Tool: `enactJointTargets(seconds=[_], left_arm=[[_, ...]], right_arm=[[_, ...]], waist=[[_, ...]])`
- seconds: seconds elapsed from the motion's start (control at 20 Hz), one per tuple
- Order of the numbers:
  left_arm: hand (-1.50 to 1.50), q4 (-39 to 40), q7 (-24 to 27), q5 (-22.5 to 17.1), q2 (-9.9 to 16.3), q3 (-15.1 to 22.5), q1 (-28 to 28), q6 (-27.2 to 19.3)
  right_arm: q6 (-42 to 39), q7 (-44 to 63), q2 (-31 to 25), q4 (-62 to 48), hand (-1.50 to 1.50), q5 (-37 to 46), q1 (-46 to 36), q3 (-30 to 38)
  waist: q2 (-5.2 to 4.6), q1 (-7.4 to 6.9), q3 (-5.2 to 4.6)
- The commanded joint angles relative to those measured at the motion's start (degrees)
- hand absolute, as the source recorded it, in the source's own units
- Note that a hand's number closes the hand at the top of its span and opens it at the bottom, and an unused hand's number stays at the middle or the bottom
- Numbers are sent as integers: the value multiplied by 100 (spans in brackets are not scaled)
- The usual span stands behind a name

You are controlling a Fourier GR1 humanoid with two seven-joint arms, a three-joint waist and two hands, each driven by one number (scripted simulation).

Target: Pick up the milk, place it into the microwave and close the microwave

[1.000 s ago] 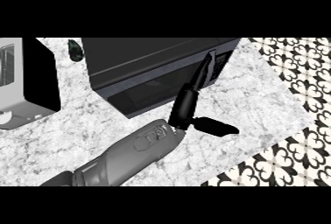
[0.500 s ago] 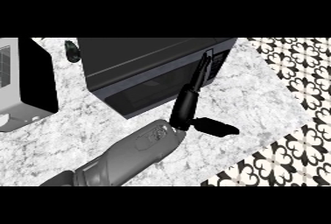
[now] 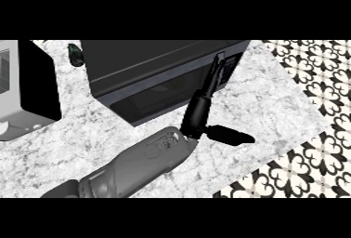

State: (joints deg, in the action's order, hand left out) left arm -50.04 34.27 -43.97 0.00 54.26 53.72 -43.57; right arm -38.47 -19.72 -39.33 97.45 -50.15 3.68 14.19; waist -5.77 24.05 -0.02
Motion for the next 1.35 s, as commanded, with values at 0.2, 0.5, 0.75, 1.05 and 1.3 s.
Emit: enactJointTargets(seconds=[0.2, 0.5, 0.75, 1.05, 1.3], left_arm=[[-150, 313, -14, -310, 0, -129, 381, 43], [-150, 386, -135, -720, 0, -221, 193, 30], [-150, 890, -195, -337, 8, 252, 329, -35], [-150, 1438, -397, -18, 391, 318, 623, -533], [-150, 1615, -582, 75, 297, 406, 782, -623]], right_arm=[[-121, 75, -118, -43, -150, -209, -111, -14], [-143, 121, -155, -31, -150, -349, -162, -35], [-183, 179, -241, -93, -150, -383, -115, -3], [-116, 217, -289, -95, -150, -438, -55, 74], [-105, 223, -347, -49, -150, -517, -52, 158]], waist=[[-11, 26, 5], [-63, 9, -8], [-10, -58, 66], [66, -318, 88], [66, -402, 79]])
